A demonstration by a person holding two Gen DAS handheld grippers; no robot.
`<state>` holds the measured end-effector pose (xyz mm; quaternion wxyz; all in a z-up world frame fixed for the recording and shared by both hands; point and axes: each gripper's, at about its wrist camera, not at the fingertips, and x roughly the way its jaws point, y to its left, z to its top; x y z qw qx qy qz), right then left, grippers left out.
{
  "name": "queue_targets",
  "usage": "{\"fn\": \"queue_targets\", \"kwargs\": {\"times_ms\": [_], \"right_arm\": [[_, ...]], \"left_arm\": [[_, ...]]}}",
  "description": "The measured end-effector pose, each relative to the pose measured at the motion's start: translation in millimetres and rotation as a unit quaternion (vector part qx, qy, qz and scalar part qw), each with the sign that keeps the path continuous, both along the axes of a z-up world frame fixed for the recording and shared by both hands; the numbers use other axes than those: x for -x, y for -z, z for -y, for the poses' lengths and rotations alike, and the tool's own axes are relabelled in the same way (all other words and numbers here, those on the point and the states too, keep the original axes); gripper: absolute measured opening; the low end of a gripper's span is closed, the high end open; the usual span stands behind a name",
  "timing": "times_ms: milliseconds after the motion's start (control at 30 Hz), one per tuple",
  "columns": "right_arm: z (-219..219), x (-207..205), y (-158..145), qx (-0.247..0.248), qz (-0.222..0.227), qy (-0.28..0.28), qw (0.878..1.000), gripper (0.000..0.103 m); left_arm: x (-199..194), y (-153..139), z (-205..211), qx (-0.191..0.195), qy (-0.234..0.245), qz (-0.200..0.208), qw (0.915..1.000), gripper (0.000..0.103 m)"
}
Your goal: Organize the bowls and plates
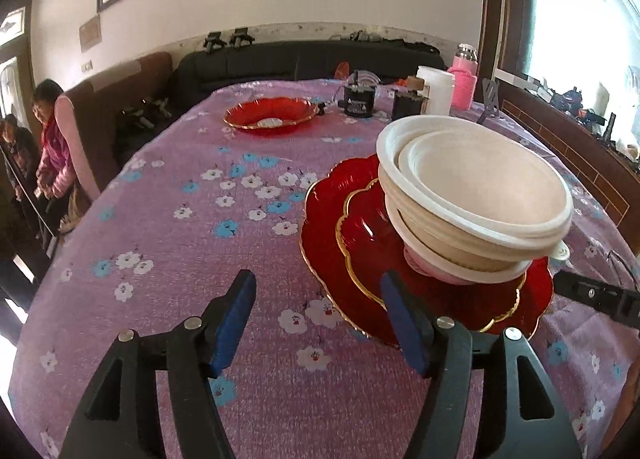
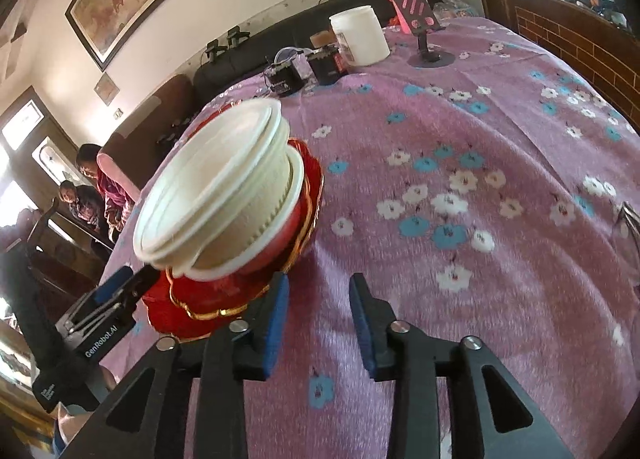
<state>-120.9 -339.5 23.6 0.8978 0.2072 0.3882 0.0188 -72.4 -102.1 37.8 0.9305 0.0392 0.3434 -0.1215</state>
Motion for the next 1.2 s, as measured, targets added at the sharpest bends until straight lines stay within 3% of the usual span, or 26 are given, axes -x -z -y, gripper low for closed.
{"fn": "queue_targets", "kwargs": {"times_ms": [333, 500, 867, 1033, 1200], "right_arm": [[-12.7, 18.2, 6.6, 0.011, 0.006, 0.0, 1.0, 0.053], [-19.3, 20.0, 15.0, 0.026, 0.002, 0.003, 1.0, 0.067], [-26.0, 21.6, 21.4, 0.055, 0.007, 0.015, 0.998, 0.084], [-27.3, 32.1, 15.9, 0.063, 0.039, 0.024, 0.997, 0.089], [-29.8, 38.5, 13.0, 0.071, 0.054, 0.03, 0.996, 0.094]], "left_arm": [[19.3, -4.4, -1.2, -0.003, 0.0, 0.027, 0.9996, 0.071], [29.8, -7.5, 1.0, -0.007, 0.002, 0.047, 0.9988, 0.075], [44.7, -12.2, 2.3, -0.009, -0.008, 0.077, 0.997, 0.093], [52.7, -14.8, 7.7, -0.024, -0.008, 0.099, 0.9948, 0.103], [50.3, -9.0, 11.5, -0.04, -0.011, 0.075, 0.9963, 0.103]]}}
